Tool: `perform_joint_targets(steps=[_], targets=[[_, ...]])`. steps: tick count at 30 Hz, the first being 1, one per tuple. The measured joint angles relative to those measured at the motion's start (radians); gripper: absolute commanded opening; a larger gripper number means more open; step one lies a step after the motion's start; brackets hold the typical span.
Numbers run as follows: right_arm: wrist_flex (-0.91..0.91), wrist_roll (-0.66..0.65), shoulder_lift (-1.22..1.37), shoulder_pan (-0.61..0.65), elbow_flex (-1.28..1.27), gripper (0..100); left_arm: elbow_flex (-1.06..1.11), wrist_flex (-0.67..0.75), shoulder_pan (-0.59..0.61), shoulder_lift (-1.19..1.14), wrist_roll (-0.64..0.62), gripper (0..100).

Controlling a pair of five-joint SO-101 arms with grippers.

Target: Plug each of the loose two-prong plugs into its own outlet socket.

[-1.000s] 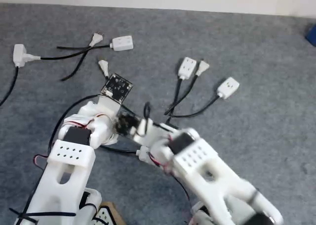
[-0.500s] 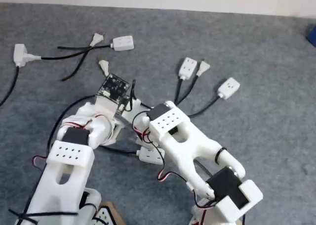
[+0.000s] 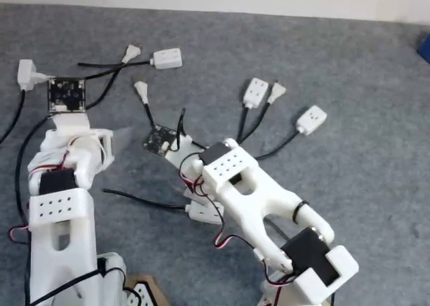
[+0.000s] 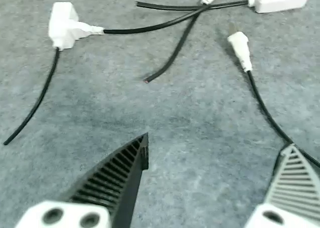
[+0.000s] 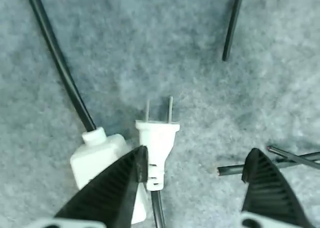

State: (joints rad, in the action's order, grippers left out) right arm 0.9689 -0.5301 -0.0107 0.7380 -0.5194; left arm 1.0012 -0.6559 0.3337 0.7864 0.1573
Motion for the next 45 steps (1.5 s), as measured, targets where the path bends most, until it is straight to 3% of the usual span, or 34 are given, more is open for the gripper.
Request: perform_joint_targets(steps=[11, 17, 26, 35, 45], targets=[[-0.028, -0.008, 0.000, -0.046, -0.034, 29.9, -0.002, 0.000, 0.002, 0.000, -0.002, 39], [-0.028, -0.008, 0.000, -0.046, -0.064, 29.9, -0.025, 0.000, 0.058, 0.000, -0.008, 39], [0.138, -0.051, 0.000, -0.048, -0.009, 26.8, -0.028, 0.000, 0.061, 0.000, -0.008, 39], [0.020, -0.055, 0.000, -0.048, -0.083, 14.9, -0.028, 0.000, 0.061, 0.000, -0.008, 39], [-0.078, -0.040, 0.000, -0.028, -0.104, 14.8, -0.028, 0.000, 0.080, 0.000, -0.008, 39]])
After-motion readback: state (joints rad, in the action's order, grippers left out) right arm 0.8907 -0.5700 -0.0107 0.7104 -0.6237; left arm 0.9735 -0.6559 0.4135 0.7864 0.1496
